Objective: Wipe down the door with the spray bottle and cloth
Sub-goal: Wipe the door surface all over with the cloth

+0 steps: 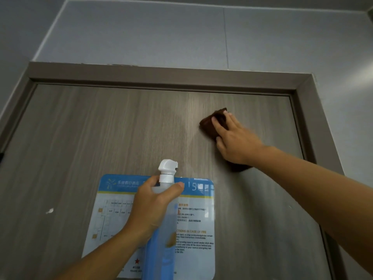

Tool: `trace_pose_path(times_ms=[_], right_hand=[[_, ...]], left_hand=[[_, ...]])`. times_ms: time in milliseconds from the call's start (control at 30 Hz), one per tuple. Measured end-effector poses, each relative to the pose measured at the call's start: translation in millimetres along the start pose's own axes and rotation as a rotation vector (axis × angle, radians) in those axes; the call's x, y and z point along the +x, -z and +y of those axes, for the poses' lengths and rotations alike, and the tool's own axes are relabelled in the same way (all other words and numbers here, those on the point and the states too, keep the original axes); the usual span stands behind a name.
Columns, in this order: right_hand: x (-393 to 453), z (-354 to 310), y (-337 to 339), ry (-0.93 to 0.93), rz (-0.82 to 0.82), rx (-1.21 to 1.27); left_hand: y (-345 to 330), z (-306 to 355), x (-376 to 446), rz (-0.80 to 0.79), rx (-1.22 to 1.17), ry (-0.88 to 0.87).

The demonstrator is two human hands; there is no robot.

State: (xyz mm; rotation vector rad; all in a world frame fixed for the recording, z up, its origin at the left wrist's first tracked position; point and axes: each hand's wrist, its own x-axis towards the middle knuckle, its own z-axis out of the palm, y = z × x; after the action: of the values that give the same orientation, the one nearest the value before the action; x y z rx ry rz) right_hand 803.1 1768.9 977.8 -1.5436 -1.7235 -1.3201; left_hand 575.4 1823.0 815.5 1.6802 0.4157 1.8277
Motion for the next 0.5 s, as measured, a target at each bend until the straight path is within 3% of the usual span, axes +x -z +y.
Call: trace_pose_path(times_ms=[167, 367, 500], right_hand=[[22.4, -22.0, -2.6, 0.067, 0.019, 0.078], [-43.9, -26.9, -37.1, 0.339, 0.016, -0.015], [-69.8, -5.6, -48.1, 0.384, 0.025, -0.127]], left_hand=[[0.8, 0.4, 1.9, -0.008, -0.007, -0.008], [1.0, 0.0, -0.1, -0.009, -0.013, -0.017], [1.4, -1.9, 0.4, -0.013, -0.007, -0.019]])
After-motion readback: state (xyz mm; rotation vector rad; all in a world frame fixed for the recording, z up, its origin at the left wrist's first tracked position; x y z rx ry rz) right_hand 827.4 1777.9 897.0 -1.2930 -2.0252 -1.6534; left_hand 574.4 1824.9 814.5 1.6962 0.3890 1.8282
